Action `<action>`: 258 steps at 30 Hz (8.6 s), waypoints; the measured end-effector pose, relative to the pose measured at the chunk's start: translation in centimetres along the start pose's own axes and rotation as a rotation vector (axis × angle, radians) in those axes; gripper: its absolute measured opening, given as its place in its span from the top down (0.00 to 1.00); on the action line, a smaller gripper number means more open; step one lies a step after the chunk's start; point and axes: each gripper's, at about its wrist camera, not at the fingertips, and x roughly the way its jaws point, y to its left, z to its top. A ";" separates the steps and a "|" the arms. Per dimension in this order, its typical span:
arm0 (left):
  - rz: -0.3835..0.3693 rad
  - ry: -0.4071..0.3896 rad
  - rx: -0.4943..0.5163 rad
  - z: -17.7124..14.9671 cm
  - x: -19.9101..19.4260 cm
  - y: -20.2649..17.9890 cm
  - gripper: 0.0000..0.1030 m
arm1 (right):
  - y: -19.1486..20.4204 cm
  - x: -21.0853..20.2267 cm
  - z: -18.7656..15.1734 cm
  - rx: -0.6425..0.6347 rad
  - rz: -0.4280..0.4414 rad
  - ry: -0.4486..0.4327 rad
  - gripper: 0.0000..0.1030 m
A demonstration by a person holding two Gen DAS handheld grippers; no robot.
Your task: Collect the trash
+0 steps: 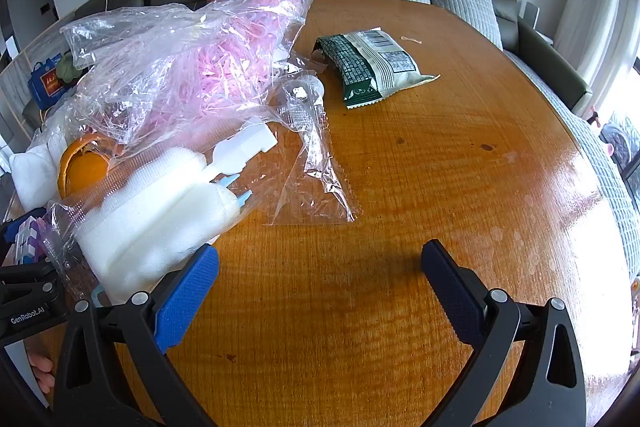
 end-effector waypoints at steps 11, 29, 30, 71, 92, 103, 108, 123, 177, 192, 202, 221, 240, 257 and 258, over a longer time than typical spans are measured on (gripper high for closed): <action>0.001 0.002 0.001 0.0 0.0 0.0 0.05 | 0.0 0.0 0.0 0.000 0.000 0.000 0.02; 0.001 0.002 0.001 0.0 0.0 0.0 0.05 | 0.0 0.0 0.0 0.000 0.000 0.001 0.02; 0.001 0.002 0.001 0.0 0.0 0.0 0.05 | 0.0 0.0 0.0 0.000 0.000 0.001 0.02; 0.001 0.002 0.001 0.0 0.0 0.0 0.05 | 0.0 0.1 0.0 0.001 0.001 0.001 0.02; -0.012 0.008 0.017 0.0 0.0 0.1 0.05 | 0.0 0.3 0.2 0.000 0.001 0.001 0.02; -0.130 0.071 -0.073 -0.6 -3.0 2.7 0.05 | 0.0 -4.0 0.6 -0.064 0.073 -0.023 0.02; -0.093 0.041 -0.171 -0.1 -5.1 6.2 0.05 | -0.6 -6.9 1.2 -0.053 0.134 -0.045 0.02; -0.110 0.164 -0.264 4.2 -0.3 8.8 0.76 | 1.7 -7.5 7.0 -0.083 0.155 -0.101 0.10; 0.317 0.039 -0.876 -15.7 -13.3 41.4 0.90 | 50.1 -7.6 5.0 -0.749 0.788 0.189 0.75; 0.426 0.084 -0.876 -16.2 -11.6 44.0 0.06 | 58.4 -4.6 4.0 -0.793 0.766 0.198 0.46; 0.421 0.046 -0.755 -13.0 -13.9 39.9 0.06 | 52.7 -6.7 6.3 -0.701 0.765 0.149 0.46; 0.131 -0.056 -0.415 -0.3 -10.6 23.8 0.06 | 31.3 -5.9 14.5 -0.411 0.499 0.025 0.45; -0.041 0.056 -0.177 8.0 -2.9 15.4 0.06 | 25.6 7.6 16.8 -0.394 0.245 0.216 0.27; -0.127 0.168 -0.046 10.8 3.3 10.9 0.06 | 22.4 9.0 18.7 -0.350 0.331 0.247 0.47; -0.128 0.170 -0.044 10.7 3.5 10.8 0.06 | 22.1 8.6 18.8 -0.340 0.340 0.237 0.47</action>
